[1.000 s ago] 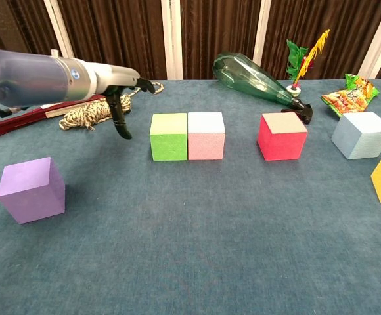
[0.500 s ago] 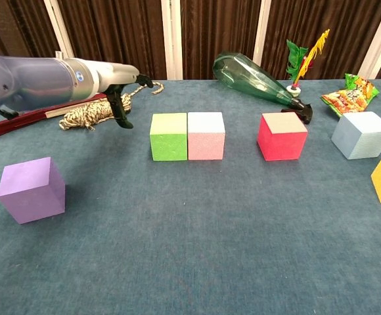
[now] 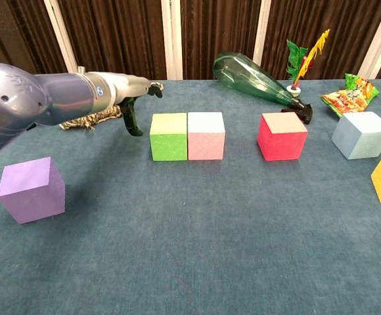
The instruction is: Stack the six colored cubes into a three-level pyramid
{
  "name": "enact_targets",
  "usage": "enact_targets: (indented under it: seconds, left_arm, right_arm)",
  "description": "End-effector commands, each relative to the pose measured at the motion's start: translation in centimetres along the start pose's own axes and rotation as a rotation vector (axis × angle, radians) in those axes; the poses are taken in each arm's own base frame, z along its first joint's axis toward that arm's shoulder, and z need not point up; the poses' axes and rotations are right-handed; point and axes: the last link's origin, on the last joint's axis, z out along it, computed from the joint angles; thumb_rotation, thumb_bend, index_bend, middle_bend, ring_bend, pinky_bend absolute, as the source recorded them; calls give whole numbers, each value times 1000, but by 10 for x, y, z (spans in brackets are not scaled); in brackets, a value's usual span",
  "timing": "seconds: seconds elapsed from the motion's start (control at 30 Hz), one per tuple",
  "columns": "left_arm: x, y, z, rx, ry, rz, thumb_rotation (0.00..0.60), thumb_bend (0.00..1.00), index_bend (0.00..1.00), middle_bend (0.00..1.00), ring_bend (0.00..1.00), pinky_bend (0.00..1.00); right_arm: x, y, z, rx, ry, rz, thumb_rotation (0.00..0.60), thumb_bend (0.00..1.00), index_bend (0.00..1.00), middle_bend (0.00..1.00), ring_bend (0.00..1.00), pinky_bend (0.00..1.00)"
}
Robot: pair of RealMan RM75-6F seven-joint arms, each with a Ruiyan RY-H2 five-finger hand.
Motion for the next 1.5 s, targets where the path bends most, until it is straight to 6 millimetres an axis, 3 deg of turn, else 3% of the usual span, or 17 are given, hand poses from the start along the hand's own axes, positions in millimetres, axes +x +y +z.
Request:
enact_targets:
  seconds: [0.03,0.97,1.2,1.5]
  left_arm:
    - [-2,6,2,-5,1,4,600,374,0,0,0,34]
    - [-6,34,7,-43,20,-13,600,373,0,0,0,34]
    - [1,10,-1,-11,42,-31,600,351,0,0,0,34]
    - [31,-51,-32,56,114,-92,600,320,0,0,0,34]
  right_arm:
    - [0,0,0,-1,0,1,600,290,0,0,0,0]
    - [0,1,0,-6,-6,2,600,290,0,0,0,0]
    - [0,1,-1,-4,-7,-3,600,290,0,0,0,0]
    - [1,1,-2,0,3,-14,600,290,0,0,0,0]
